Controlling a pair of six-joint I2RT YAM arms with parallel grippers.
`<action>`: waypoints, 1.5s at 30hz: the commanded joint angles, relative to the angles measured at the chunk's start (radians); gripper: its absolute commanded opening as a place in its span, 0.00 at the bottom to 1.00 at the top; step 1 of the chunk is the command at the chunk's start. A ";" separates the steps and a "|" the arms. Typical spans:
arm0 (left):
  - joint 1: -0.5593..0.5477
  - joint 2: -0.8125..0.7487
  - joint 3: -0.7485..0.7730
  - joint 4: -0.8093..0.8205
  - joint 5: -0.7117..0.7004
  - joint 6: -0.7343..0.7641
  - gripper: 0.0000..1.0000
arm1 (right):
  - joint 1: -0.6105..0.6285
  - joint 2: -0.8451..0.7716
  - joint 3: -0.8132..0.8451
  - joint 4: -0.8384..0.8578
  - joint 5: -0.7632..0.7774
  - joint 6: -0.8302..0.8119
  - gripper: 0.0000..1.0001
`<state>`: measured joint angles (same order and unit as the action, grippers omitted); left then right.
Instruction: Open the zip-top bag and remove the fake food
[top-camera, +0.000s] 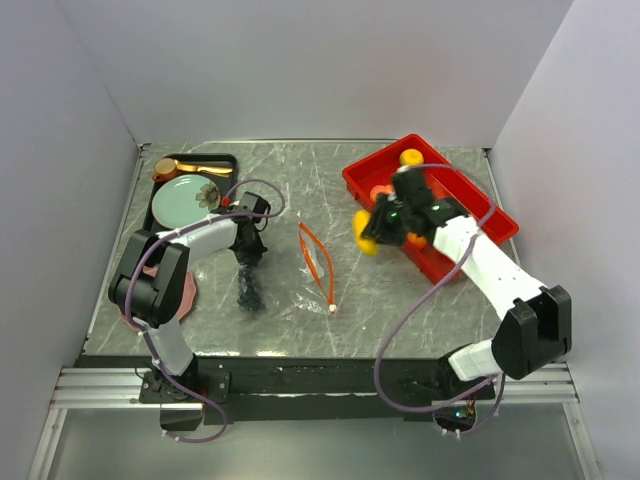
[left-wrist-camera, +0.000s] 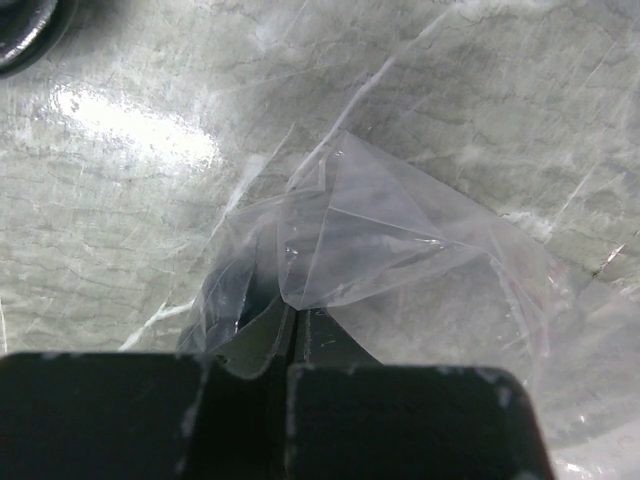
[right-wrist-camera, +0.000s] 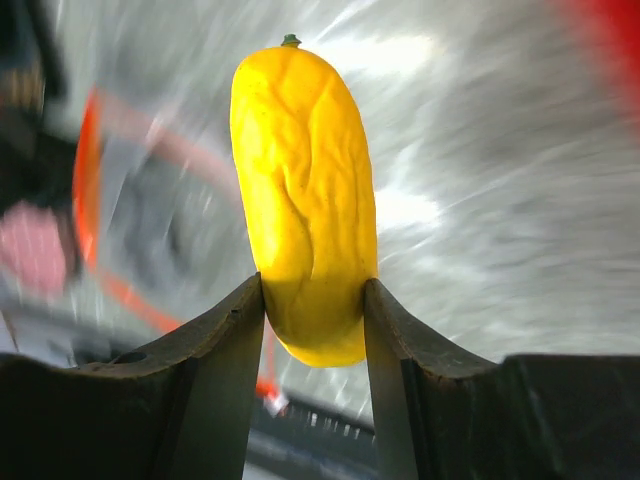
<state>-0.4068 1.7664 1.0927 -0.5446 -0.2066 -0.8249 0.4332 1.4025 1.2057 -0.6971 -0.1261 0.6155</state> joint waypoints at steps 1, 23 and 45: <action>0.006 -0.022 0.033 -0.012 0.019 0.024 0.01 | -0.181 -0.028 0.008 -0.010 0.106 -0.010 0.24; 0.051 -0.292 0.018 -0.098 0.139 -0.005 0.50 | -0.377 0.166 0.232 -0.119 0.183 -0.042 0.86; 0.065 -0.769 -0.427 -0.172 0.164 -0.316 0.42 | 0.154 0.253 -0.034 0.338 -0.310 0.185 0.33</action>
<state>-0.3355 1.0370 0.6933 -0.7307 -0.0654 -1.0943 0.5652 1.6436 1.1866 -0.4412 -0.3763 0.7719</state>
